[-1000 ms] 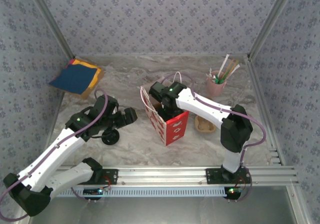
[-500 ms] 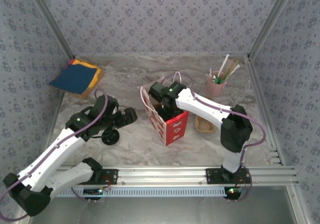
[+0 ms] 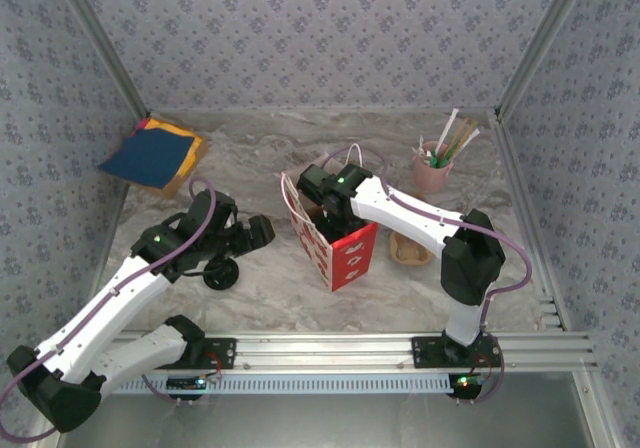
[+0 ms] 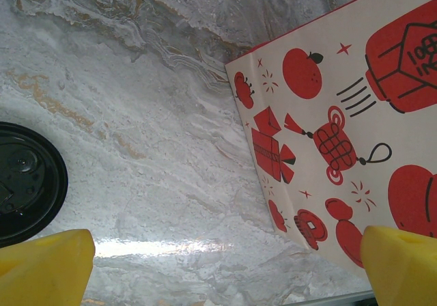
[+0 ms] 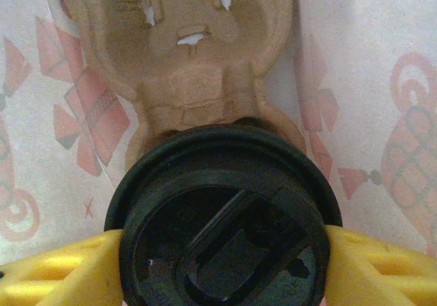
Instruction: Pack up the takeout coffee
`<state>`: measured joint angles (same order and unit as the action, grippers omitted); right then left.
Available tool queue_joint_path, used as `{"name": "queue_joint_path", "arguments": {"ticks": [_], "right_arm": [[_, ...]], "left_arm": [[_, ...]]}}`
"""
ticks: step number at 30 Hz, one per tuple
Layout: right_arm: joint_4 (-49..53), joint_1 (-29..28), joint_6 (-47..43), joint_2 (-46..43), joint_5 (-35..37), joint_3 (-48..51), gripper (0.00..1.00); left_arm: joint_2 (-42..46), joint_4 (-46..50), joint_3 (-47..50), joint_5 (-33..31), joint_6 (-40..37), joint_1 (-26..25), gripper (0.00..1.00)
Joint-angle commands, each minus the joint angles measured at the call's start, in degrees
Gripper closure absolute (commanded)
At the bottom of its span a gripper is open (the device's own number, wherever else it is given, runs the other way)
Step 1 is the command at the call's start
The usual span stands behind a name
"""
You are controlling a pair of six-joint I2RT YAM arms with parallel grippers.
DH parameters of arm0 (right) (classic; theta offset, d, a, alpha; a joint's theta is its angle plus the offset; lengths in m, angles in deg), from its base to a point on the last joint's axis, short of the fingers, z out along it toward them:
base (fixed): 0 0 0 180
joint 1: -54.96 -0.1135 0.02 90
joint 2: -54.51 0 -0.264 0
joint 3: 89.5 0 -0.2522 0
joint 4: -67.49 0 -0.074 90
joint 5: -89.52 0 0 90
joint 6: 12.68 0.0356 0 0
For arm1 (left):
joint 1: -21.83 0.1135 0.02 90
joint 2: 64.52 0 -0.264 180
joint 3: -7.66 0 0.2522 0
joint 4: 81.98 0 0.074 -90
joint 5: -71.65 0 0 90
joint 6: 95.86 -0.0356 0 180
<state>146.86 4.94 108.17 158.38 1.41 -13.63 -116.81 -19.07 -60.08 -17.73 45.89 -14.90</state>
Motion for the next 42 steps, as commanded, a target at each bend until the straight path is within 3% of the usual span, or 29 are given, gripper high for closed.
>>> {"name": "queue_joint_path", "arguments": {"ticks": [1,42], "right_arm": [[4.4,-0.7,1.0,1.6,0.1,0.4,0.31],[5.1,-0.7,1.3,1.7,0.4,0.0,0.29]], "left_arm": [[0.0,0.0,-1.8,0.2,0.4,0.4,0.00],[0.2,-0.3,-1.4,0.3,0.5,0.4,0.00]]}}
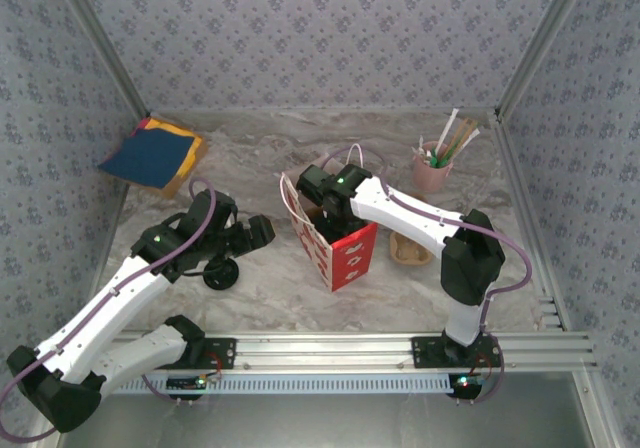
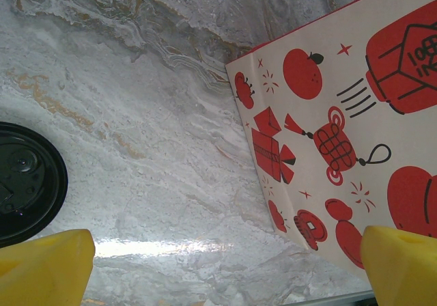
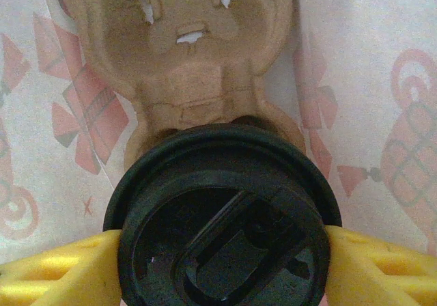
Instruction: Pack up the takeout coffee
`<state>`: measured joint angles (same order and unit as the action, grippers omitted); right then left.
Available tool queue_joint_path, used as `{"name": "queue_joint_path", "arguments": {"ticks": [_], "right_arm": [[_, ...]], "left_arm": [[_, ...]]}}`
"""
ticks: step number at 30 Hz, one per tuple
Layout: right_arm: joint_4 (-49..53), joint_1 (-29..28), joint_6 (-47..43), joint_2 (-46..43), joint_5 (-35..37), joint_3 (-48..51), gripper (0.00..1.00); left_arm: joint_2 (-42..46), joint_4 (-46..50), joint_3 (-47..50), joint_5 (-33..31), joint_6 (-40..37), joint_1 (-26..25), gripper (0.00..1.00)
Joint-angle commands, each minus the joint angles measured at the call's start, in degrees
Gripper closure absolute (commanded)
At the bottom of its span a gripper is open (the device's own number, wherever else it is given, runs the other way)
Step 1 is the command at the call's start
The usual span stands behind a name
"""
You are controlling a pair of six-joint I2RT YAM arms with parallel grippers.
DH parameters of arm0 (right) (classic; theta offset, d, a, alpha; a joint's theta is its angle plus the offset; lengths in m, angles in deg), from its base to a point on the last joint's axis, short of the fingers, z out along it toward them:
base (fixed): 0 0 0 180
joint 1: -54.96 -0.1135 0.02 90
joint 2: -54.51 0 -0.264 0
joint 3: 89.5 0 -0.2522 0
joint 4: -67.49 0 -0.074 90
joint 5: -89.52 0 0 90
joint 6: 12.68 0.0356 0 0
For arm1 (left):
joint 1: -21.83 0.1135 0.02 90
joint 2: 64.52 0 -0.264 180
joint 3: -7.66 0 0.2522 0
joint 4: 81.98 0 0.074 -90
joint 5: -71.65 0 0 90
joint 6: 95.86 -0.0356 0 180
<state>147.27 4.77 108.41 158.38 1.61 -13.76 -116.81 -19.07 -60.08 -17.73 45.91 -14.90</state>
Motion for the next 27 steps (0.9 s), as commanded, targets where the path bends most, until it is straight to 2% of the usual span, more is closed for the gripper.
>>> {"name": "queue_joint_path", "arguments": {"ticks": [1,14,27], "right_arm": [[4.5,-0.5,1.1,1.6,0.3,0.1,0.29],[5.3,-0.6,1.2,1.2,0.5,-0.6,0.24],[5.8,-0.5,1.2,1.1,0.8,-1.1,0.24]], "left_arm": [[0.1,-0.3,-1.4,0.3,0.4,0.4,0.00],[0.0,-0.4,-1.6,0.3,0.4,0.4,0.00],[-0.1,-0.4,-1.7,0.4,0.4,0.4,0.00]]}}
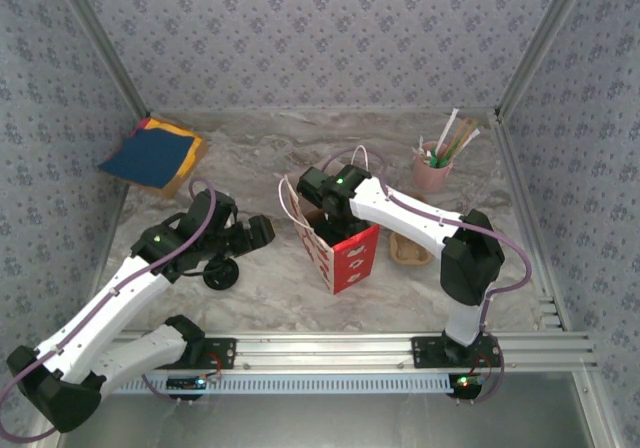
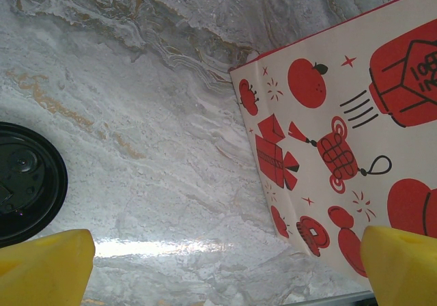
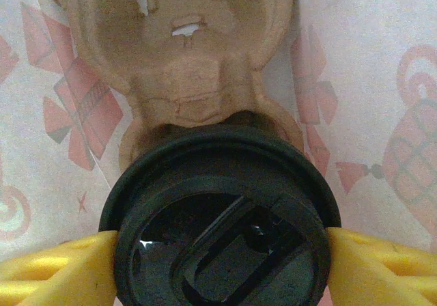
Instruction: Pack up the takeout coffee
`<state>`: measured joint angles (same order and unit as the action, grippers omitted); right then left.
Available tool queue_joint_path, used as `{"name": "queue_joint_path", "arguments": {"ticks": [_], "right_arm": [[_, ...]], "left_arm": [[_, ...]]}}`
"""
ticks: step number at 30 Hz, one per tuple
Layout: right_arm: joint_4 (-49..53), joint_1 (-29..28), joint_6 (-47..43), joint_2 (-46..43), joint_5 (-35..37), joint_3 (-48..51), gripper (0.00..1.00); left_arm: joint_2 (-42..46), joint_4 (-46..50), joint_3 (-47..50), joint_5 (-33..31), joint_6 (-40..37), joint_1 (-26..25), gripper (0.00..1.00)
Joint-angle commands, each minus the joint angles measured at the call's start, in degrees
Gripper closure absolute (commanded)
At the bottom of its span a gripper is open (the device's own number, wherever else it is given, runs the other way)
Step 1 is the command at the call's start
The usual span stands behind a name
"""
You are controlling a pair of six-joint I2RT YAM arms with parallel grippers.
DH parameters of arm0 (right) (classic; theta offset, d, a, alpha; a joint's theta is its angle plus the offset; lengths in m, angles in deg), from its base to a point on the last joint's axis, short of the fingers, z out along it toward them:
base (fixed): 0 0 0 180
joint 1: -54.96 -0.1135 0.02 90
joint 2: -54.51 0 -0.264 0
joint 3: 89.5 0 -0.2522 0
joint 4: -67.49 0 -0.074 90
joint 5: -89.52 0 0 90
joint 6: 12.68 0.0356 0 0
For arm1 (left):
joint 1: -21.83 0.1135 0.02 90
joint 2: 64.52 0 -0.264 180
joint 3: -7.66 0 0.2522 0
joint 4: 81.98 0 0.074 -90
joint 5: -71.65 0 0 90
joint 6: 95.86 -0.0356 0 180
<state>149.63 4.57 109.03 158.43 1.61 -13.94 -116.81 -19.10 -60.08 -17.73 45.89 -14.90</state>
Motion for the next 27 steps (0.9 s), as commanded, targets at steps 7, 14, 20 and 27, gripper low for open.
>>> {"name": "queue_joint_path", "arguments": {"ticks": [7,14,20,27], "right_arm": [[3.4,-0.5,0.6,1.0,0.7,-0.9,0.23],[3.4,-0.4,0.8,1.0,0.8,-0.9,0.22],[3.5,-0.6,0.9,1.0,1.0,-0.8,0.21],[3.6,-0.5,1.0,0.9,1.1,-0.8,0.19]], "left_arm": [[-0.2,-0.3,-1.7,0.3,0.4,0.4,0.00],[0.0,-0.3,-1.7,0.3,0.4,0.4,0.00],[0.0,-0.3,-1.5,0.4,0.4,0.4,0.00],[0.1,-0.3,-1.5,0.3,0.5,0.4,0.00]]}}
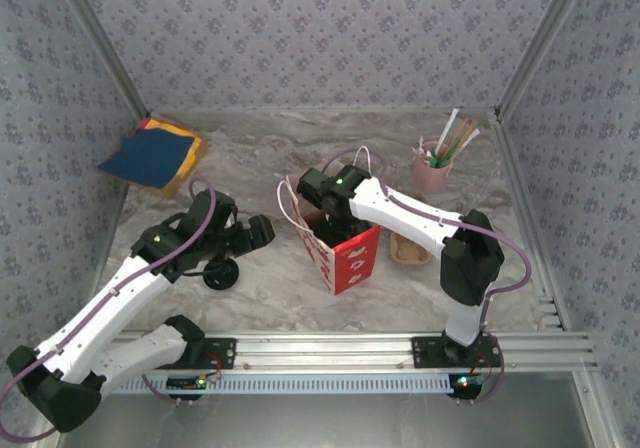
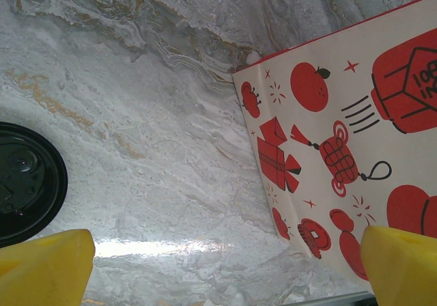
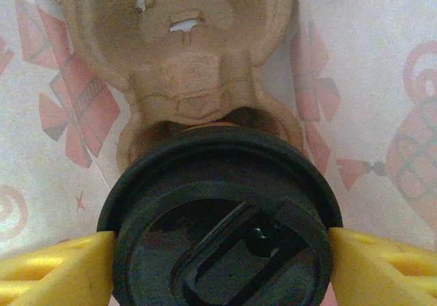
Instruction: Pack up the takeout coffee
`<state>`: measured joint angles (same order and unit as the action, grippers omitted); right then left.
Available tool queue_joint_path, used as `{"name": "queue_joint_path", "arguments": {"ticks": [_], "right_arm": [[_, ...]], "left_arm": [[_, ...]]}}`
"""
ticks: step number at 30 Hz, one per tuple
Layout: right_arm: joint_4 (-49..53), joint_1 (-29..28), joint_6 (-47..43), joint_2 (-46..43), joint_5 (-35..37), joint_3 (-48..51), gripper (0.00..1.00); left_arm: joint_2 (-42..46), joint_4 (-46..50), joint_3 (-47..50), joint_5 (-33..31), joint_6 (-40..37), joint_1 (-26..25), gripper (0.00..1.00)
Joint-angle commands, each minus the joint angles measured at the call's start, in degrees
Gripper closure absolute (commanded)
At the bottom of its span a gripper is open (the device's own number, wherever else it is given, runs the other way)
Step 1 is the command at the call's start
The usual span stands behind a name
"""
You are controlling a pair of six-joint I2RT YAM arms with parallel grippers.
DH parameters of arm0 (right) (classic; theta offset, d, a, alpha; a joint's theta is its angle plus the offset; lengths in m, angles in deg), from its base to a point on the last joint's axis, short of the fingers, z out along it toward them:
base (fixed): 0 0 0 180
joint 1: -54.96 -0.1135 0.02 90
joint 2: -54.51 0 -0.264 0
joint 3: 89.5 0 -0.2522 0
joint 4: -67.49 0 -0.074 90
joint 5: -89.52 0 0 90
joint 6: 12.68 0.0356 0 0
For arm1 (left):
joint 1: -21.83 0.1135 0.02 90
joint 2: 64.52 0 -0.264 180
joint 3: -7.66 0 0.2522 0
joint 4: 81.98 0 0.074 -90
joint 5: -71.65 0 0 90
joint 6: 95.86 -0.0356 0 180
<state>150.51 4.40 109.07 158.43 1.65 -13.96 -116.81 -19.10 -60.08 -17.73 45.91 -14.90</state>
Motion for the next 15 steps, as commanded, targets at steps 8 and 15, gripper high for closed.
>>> {"name": "queue_joint_path", "arguments": {"ticks": [8,15], "right_arm": [[3.0,-0.5,1.0,0.8,1.1,-0.9,0.17],[3.1,-0.5,1.1,0.6,1.2,-0.9,0.17]], "left_arm": [[0.1,-0.3,-1.3,0.3,0.5,0.4,0.00],[0.3,-0.4,-1.1,0.3,0.5,0.4,0.00]]}}
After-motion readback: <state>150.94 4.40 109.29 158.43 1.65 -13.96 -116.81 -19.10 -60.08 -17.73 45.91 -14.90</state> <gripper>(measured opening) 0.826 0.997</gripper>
